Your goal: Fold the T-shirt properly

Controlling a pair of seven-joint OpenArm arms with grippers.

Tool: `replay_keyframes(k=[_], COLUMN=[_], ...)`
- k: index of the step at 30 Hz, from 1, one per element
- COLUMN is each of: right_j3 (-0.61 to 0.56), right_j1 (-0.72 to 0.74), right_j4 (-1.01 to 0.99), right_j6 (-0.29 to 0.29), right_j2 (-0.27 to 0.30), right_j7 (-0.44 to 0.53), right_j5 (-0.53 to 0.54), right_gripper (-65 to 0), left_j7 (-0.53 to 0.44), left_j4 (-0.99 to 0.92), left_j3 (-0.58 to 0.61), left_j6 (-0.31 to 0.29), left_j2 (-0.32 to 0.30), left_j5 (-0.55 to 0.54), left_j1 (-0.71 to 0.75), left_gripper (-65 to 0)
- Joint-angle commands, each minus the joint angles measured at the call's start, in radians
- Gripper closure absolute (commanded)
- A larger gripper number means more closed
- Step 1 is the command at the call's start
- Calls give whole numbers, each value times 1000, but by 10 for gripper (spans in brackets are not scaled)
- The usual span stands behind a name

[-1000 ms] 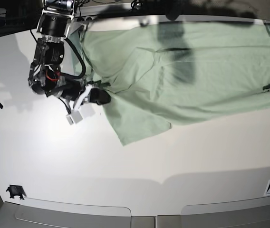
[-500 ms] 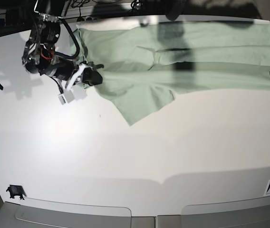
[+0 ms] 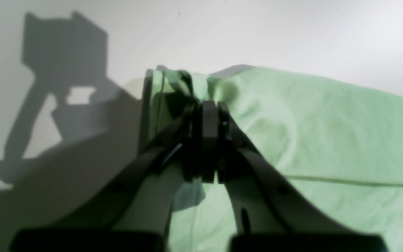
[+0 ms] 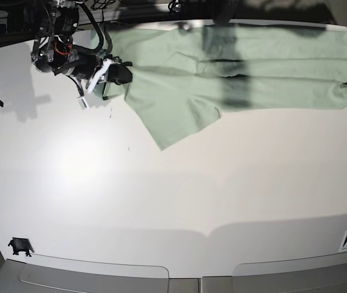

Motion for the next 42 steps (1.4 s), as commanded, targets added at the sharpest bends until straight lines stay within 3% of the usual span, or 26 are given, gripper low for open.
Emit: replay_keyframes(k=[1,6,12,22,30,42], right_j3=[5,5,34,238,246,246], right_j1=[8,11,11,11,8,8], right_j4=[19,19,21,23,23,23], right_j6=[6,6,6,6,6,6], right_j2=[11,11,19,19,16,16], right_j7=[27,52,8,3,-13,-20], right_j5=[21,101,111,179,179,170], right_gripper=[0,0,0,0,0,0], left_j7=[-32,-27,108,191,352,358], left_j4=[29,121,236,268,268,268], left_j3=[-13,-13,-13,-107,-122,-122], left_j6=[-4,-4,-3,-4,-4,-23], left_j2=[-29,-37,-63,-65,-65,-65], left_j5=[-17,-17,-17,-145,-143,-95], left_j1=[-8,-8,-8,-8,-7,-7], left_gripper=[0,0,0,0,0,0])
